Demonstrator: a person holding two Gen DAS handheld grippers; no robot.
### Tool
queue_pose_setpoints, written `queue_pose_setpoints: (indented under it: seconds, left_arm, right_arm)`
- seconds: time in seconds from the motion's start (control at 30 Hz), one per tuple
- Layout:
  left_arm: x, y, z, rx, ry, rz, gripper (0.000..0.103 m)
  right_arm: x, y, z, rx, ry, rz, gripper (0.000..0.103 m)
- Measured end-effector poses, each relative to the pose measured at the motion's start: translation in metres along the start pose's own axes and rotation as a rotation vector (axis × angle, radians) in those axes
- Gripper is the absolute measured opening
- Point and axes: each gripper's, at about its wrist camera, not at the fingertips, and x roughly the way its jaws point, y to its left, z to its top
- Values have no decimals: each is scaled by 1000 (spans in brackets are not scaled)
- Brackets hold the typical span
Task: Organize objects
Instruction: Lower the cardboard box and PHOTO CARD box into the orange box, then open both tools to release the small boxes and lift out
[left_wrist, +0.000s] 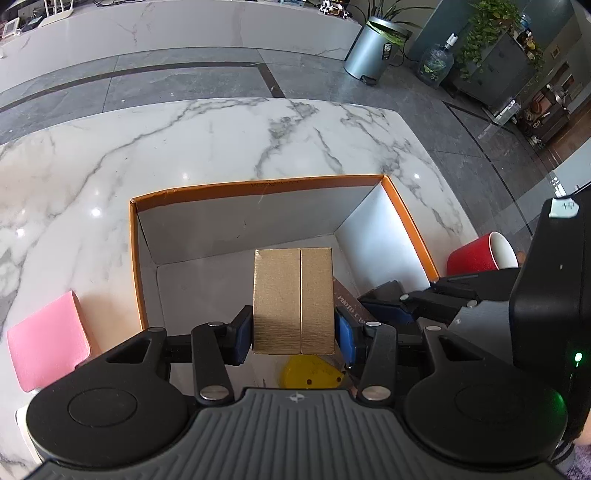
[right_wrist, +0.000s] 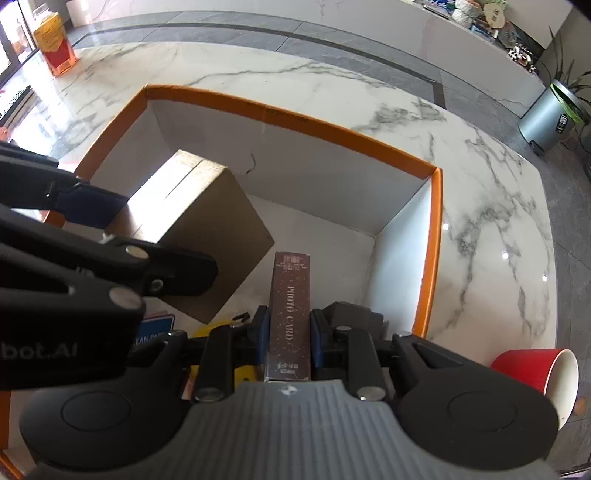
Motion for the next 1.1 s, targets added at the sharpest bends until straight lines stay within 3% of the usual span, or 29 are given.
queue_pose_setpoints:
  seconds: [0.13, 0.5, 0.63, 0.73, 0.93, 1.1]
  left_arm:
    - [4, -1, 1, -8, 7, 12, 53]
    - [23, -9, -2, -9, 7, 64, 53]
    - [37, -16, -4, 4, 22, 117, 53]
    - [47, -16, -5, 0, 34, 132, 53]
    - [60, -13, -7, -67, 89, 68, 53]
    - [64, -13, -7, -74, 90, 77, 53]
  right_arm:
    - [1, 5, -3, -19, 36, -1, 24]
    - [-46, -2, -12, -117, -88, -33, 23]
    - [-66, -3, -20, -168, -158, -96, 23]
    - [-64, -9, -21, -177, -153, -122, 23]
    - [-57, -17, -26, -162, -137, -98, 21]
    - [-52, -17, -28, -155, -129, -88, 20]
